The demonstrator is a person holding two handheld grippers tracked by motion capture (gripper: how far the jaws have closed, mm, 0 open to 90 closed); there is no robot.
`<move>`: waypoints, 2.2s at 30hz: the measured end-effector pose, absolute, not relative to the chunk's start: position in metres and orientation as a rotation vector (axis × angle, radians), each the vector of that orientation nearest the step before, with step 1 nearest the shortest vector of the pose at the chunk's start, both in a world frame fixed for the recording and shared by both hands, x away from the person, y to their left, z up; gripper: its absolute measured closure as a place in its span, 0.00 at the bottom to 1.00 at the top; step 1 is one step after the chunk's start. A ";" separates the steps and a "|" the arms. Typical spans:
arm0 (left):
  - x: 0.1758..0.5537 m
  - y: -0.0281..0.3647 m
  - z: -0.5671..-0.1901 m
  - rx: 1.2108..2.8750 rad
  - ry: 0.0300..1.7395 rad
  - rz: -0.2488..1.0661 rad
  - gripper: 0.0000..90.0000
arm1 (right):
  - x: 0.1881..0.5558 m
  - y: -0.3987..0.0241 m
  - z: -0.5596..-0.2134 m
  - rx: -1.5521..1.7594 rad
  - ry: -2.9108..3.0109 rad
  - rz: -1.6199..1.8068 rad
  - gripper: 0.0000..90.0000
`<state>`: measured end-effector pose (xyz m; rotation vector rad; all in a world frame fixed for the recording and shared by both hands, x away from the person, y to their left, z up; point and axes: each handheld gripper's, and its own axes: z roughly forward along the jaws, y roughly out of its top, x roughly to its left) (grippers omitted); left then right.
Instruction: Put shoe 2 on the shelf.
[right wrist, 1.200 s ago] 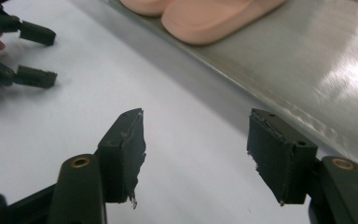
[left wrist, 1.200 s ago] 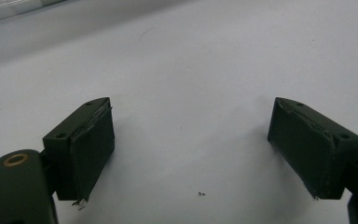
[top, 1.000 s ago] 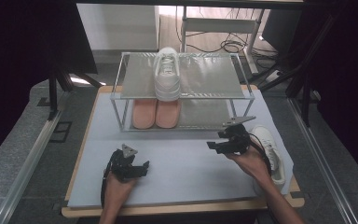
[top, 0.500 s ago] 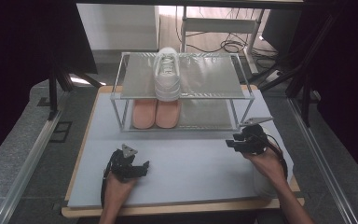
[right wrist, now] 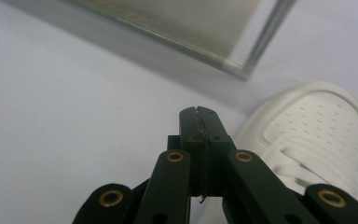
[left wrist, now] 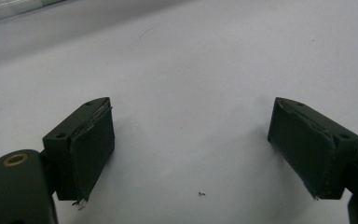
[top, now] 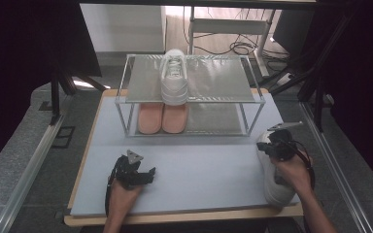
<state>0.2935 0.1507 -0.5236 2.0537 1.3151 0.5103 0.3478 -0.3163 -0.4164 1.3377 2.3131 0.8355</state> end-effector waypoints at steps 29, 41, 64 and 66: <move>0.294 0.151 -0.524 2.054 1.316 0.510 0.17 | 0.335 -0.400 -0.427 1.560 2.106 0.687 1.00; 0.294 0.151 -0.524 2.054 1.316 0.511 0.17 | 0.320 -0.417 -0.455 1.641 2.127 0.647 1.00; 0.293 0.151 -0.524 2.054 1.315 0.513 0.17 | 0.320 -0.377 -0.463 1.603 2.173 0.677 1.00; 0.293 0.151 -0.524 2.054 1.315 0.513 0.17 | 0.320 -0.377 -0.463 1.607 2.167 0.684 1.00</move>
